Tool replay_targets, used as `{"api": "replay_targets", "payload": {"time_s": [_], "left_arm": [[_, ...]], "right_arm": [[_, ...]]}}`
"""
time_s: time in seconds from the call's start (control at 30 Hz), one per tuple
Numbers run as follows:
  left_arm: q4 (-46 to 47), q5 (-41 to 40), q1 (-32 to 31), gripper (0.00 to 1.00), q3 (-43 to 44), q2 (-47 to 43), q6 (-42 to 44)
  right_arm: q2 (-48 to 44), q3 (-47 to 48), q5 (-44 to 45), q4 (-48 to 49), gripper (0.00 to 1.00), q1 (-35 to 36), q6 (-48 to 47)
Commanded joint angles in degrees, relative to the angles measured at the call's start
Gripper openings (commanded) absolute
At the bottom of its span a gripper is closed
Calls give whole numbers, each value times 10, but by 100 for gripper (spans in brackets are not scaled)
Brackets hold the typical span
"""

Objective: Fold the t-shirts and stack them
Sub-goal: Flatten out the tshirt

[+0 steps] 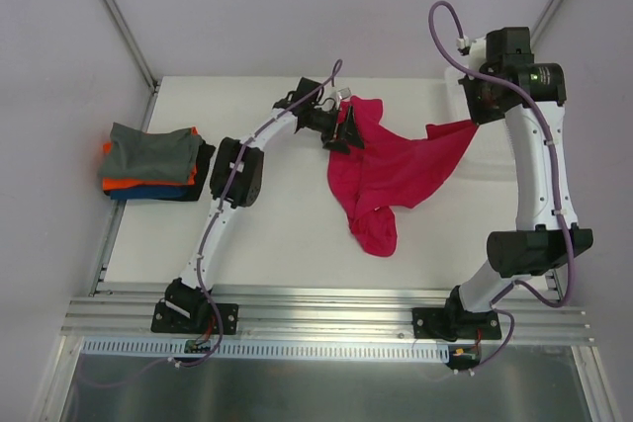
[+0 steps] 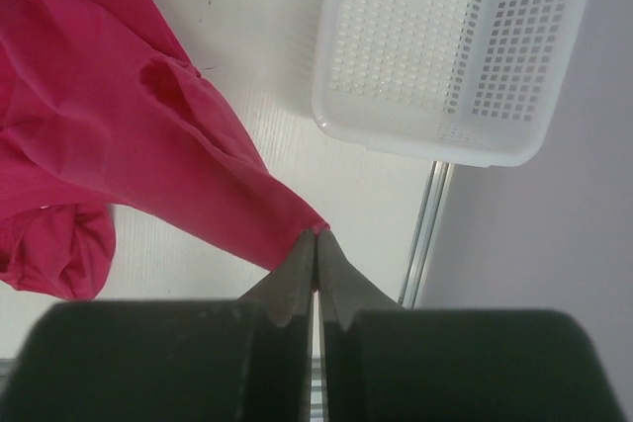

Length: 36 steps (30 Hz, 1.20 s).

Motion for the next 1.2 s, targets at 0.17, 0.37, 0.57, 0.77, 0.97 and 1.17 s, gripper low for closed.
{"api": "replay_targets", "payload": {"time_s": [0.17, 0.37, 0.57, 0.77, 0.97, 1.17], "left_arm": [[31, 1, -7, 98, -63, -16, -49], [18, -9, 32, 97, -223, -128, -60], [-12, 9, 54, 95, -396, -257, -70], [-93, -52, 60, 98, -418, -340, -14], [-111, -152, 53, 99, -536, -480, 37], [-192, -188, 49, 99, -380, -433, 164]], "right_arm": [[-20, 30, -32, -1, 1, -14, 27], [-11, 39, -46, -12, 0, -27, 21], [5, 61, -60, -23, 0, -46, 20], [20, 82, -70, -35, 1, -51, 14], [34, 89, -92, -41, 1, -54, 12], [42, 116, -91, -31, 1, -54, 20]]}}
